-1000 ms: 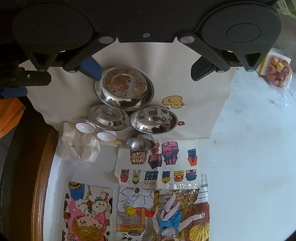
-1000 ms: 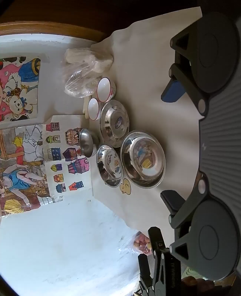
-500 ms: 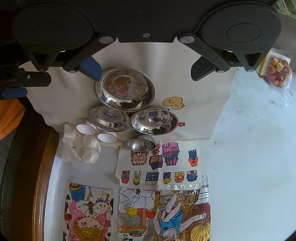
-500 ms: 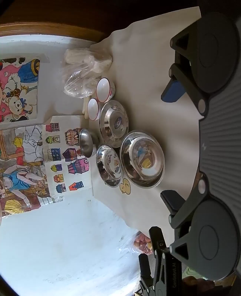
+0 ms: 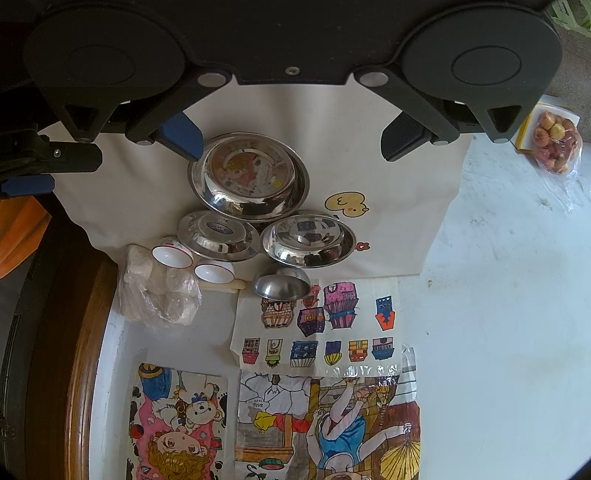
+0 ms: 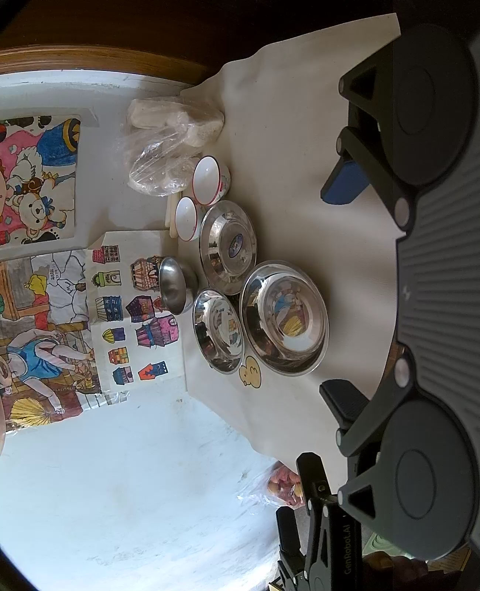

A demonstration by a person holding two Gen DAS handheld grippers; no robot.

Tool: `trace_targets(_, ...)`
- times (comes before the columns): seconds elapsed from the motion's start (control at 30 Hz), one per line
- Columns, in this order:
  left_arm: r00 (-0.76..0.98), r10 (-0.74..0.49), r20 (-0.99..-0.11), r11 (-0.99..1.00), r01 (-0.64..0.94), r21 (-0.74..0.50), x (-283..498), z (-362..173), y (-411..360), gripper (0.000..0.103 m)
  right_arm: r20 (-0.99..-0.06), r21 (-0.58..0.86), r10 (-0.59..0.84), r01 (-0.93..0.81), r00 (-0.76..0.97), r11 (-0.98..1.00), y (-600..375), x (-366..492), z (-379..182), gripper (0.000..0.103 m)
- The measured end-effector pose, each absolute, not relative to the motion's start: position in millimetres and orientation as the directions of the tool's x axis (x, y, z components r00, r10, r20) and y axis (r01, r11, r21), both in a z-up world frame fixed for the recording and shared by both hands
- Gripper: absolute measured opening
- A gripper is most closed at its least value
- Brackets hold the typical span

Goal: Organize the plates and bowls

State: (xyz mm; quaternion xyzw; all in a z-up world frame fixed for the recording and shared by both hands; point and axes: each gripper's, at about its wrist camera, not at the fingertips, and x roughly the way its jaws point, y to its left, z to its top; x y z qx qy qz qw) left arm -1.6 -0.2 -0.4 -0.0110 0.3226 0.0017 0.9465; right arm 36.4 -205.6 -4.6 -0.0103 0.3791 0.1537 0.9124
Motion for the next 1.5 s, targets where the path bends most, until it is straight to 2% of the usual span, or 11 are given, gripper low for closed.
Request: trace_targets(1.5,0.793,-0.006,-0.610,1.000,-0.008,-0.020,-0.2,2.2,1.5,0.102,-0.693,0.095,0.270,-0.286,0.668,0.953,-204.6,42.6,-1.7,0.103)
